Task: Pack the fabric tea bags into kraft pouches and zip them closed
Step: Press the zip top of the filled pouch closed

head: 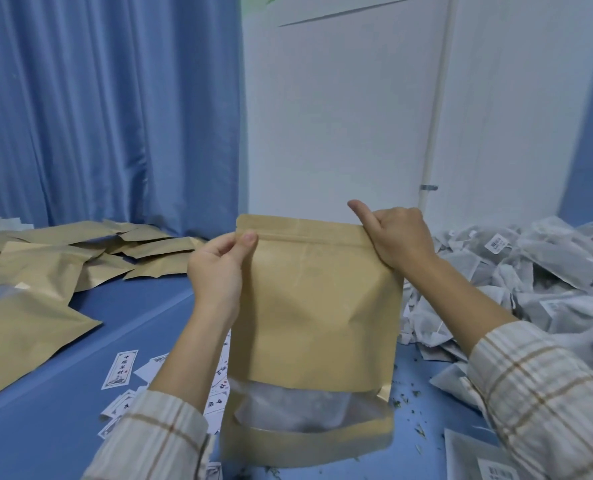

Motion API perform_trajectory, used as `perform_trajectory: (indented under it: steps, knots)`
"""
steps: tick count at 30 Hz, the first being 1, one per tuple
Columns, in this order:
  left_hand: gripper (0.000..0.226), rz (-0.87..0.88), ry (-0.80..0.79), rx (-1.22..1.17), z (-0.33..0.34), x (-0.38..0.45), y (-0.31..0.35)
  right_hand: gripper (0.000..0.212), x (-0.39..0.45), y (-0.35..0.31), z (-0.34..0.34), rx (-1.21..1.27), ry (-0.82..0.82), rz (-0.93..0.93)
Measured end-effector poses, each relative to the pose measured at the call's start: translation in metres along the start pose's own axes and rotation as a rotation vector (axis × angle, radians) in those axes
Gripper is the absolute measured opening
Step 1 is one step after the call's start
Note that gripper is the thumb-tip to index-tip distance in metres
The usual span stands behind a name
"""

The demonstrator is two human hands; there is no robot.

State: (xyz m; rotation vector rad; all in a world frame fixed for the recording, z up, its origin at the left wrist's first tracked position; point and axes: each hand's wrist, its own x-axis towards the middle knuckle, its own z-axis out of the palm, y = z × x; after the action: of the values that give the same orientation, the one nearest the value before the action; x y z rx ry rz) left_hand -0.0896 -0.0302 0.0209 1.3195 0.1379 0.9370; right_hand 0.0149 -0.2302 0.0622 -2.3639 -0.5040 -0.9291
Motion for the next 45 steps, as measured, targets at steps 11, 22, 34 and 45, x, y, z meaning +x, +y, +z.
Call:
perform_trajectory:
  steps: [11, 22, 34, 45]
  knots:
    - [0.006, 0.21, -0.275, 0.174, 0.041, 0.013, 0.02, 0.039, 0.02, -0.004, -0.04, 0.342, -0.697, -0.124]
    - [0.078, 0.16, 0.032, 0.94, 0.008, 0.006, -0.037, 0.031, -0.033, 0.074, 0.003, 1.068, -0.153, 0.604]
    - [0.056, -0.872, -0.364, -0.53, 0.006, -0.062, -0.092, 0.035, -0.124, 0.049, 0.076, 1.57, -0.125, 0.905]
    - [0.075, -0.357, -0.106, -0.755, -0.062, -0.007, -0.075, 0.035, -0.082, -0.135, 0.146, 1.866, -0.269, 0.804]
